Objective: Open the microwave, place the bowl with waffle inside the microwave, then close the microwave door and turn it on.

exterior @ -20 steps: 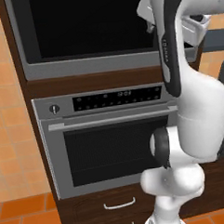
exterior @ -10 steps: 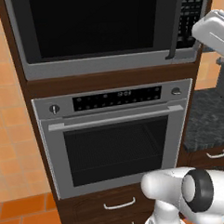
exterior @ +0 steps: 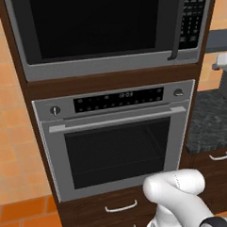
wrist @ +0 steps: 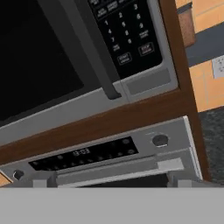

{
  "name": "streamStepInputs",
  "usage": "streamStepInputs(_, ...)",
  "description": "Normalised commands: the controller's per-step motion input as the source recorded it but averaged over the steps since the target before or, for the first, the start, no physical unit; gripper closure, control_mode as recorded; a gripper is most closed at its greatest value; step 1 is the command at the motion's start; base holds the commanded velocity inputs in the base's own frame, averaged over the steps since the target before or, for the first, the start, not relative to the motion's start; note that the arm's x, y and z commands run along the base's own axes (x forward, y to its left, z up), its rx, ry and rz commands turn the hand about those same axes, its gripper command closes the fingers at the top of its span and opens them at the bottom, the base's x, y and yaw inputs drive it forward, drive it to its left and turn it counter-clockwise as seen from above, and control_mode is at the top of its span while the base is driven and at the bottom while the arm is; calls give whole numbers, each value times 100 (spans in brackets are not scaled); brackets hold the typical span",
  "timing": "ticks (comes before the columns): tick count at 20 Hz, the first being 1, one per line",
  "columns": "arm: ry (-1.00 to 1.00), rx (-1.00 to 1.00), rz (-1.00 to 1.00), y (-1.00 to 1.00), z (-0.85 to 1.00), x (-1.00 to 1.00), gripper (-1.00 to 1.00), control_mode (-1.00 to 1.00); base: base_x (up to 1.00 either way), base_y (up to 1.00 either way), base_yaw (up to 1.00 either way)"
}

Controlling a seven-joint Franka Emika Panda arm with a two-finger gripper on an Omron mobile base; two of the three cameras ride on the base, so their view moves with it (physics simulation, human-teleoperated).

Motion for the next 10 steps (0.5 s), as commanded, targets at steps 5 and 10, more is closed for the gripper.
streamStepInputs(5, -17, -6, 4, -30, 1, 0, -100, -100, 0, 0, 0)
streamStepInputs(10, -19, -3, 0, -9, 17, 5, -100, -100, 0, 0, 0)
